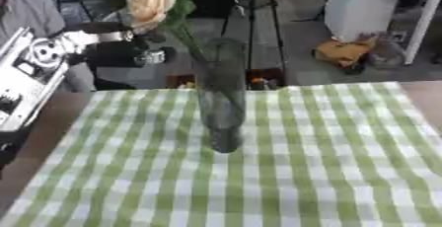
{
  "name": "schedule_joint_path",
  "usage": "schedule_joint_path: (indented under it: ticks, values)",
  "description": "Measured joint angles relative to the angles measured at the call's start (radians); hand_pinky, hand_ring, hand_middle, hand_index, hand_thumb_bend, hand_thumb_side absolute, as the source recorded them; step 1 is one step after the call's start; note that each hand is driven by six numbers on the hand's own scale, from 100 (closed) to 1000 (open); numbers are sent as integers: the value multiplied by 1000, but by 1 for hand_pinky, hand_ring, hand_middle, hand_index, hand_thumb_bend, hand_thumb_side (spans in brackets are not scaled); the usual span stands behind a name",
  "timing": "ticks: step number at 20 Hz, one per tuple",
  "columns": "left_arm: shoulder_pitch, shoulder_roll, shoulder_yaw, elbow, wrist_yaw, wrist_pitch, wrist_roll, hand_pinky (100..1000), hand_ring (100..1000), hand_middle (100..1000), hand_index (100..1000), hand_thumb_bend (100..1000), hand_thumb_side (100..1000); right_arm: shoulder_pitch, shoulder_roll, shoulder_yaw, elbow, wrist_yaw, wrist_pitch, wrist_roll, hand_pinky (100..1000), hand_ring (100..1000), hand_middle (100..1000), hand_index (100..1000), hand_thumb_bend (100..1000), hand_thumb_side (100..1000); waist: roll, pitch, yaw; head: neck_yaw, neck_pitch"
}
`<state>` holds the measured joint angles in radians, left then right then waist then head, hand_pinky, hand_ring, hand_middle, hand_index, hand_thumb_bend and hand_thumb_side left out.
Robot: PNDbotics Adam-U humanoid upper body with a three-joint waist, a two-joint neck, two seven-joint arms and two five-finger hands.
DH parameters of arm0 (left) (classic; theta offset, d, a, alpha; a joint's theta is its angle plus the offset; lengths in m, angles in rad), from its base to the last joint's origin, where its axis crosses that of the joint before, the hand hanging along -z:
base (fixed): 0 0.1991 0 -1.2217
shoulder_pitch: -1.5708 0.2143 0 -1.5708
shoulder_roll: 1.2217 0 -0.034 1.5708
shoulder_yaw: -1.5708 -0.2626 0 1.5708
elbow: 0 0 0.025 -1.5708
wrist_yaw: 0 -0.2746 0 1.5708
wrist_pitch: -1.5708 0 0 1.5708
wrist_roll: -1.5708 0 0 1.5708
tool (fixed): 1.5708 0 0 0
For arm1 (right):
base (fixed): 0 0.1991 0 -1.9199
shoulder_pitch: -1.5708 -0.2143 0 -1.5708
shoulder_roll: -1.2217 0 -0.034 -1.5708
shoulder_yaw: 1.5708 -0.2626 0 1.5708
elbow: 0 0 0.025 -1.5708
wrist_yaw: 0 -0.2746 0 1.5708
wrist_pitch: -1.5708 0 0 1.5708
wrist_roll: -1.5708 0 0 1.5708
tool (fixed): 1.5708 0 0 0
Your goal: Arrange flowers into the vase.
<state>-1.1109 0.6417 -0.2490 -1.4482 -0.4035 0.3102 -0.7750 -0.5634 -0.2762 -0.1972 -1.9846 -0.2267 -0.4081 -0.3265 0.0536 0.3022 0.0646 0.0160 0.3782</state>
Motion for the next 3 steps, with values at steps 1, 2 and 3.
schedule_joint_path:
  ticks: [1,2,3]
  values:
    - [18,10,1,-28,12,2,-1,849,1000,1000,1000,268,924,0,0,0,0,0,0,-2,659,742,716,787,100,813,-1,-4,3,-4,4]
    - [37,21,2,-55,25,5,-1,846,1000,1000,1000,258,926,0,0,0,0,1,-1,-4,659,742,716,787,100,834,-4,-7,6,-10,9]
    - [55,30,5,-83,38,8,1,839,1000,1000,1000,243,935,1,0,0,0,2,-1,-5,660,742,716,787,100,869,-7,-11,10,-14,13]
